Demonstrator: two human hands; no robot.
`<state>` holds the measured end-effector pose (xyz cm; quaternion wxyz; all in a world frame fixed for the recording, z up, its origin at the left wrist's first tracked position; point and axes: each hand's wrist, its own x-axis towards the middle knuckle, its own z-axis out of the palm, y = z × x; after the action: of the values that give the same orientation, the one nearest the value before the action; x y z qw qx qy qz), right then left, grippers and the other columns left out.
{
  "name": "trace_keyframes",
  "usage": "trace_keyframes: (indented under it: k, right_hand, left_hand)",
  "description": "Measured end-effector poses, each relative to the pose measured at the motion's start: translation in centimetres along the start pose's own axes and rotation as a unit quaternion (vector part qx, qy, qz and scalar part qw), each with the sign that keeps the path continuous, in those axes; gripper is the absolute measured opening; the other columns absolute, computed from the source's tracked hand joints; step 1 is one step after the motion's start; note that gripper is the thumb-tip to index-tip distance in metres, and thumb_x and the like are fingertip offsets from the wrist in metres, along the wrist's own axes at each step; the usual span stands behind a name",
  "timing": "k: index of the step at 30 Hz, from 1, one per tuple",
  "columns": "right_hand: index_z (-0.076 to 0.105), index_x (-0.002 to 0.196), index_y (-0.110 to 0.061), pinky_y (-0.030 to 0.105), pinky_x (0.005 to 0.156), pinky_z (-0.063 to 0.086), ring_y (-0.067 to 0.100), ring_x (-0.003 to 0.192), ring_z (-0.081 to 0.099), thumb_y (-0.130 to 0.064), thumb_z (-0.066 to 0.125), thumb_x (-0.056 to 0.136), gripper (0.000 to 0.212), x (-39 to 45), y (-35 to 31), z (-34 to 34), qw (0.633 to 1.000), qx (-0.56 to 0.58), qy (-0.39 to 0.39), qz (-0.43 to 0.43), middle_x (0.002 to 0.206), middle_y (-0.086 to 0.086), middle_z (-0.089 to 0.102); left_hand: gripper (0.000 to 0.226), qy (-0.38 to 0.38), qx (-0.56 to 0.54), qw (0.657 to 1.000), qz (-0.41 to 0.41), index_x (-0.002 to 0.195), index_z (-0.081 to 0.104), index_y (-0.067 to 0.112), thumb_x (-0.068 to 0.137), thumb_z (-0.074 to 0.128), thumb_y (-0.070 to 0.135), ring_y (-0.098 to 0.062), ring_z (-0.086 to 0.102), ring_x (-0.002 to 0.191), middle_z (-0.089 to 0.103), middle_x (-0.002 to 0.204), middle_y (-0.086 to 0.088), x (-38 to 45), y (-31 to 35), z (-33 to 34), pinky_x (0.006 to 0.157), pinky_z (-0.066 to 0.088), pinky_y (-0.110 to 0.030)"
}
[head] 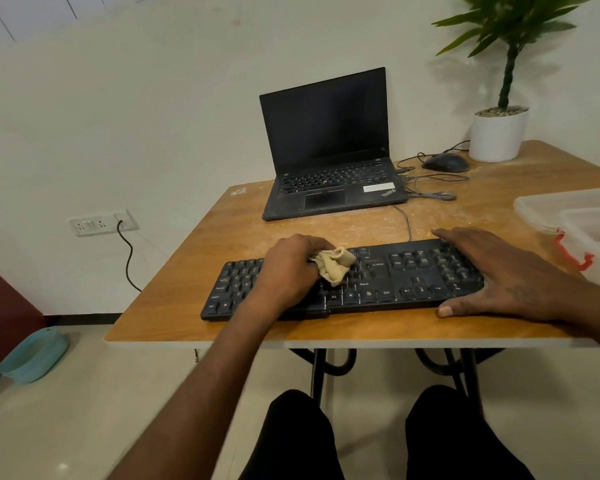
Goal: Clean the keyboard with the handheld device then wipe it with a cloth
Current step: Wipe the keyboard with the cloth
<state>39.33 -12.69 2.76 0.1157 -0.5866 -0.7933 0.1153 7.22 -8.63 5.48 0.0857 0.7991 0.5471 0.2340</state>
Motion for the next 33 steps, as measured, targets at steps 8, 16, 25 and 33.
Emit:
trace_keyframes:
  k: [8,16,25,33]
  right_hand:
    - [-0.003,0.154,-0.052,0.047,0.111,0.041,0.012,0.147,0.023,-0.102,0.054,0.050,0.129,0.1,0.0,0.0,1.000,-0.006,-0.003,0.005,0.164,-0.013,0.013]
    - [-0.004,0.154,-0.052,0.048,0.112,0.039,0.013,0.149,0.020,-0.102,0.054,0.051,0.128,0.2,0.3,0.1,1.000,-0.005,0.003,0.002,0.165,-0.011,0.013]
    - [-0.003,0.154,-0.051,0.046,0.111,0.038,0.012,0.148,0.021,-0.102,0.054,0.051,0.128,0.2,0.3,0.1,1.000,-0.004,-0.002,0.003,0.165,-0.012,0.013]
    - [-0.003,0.154,-0.052,0.047,0.110,0.039,0.013,0.149,0.021,-0.101,0.056,0.051,0.128,0.2,0.4,0.2,1.000,0.000,-0.002,0.001,0.165,-0.011,0.013]
  left_hand:
    - [0.038,0.019,0.022,0.999,0.017,0.119,0.075,0.028,0.092,0.064,0.004,-0.014,0.065,0.100,0.075,0.112,0.003,-0.2,0.5,0.3,0.078,0.049,-0.027]
    - [0.048,0.001,0.045,0.998,-0.037,0.122,0.074,0.030,0.088,0.061,-0.002,-0.018,0.065,0.106,0.075,0.118,0.003,-2.1,-2.8,-2.0,0.083,0.054,-0.032]
    - [0.047,-0.019,-0.006,0.999,0.029,0.124,0.073,0.027,0.090,0.060,-0.002,-0.014,0.063,0.108,0.073,0.121,0.005,-1.8,1.8,0.2,0.086,0.051,-0.027]
    - [0.047,0.004,0.050,0.997,-0.066,0.123,0.073,0.027,0.089,0.062,-0.004,-0.016,0.063,0.101,0.074,0.119,0.001,-4.7,-2.5,-3.1,0.075,0.047,-0.025]
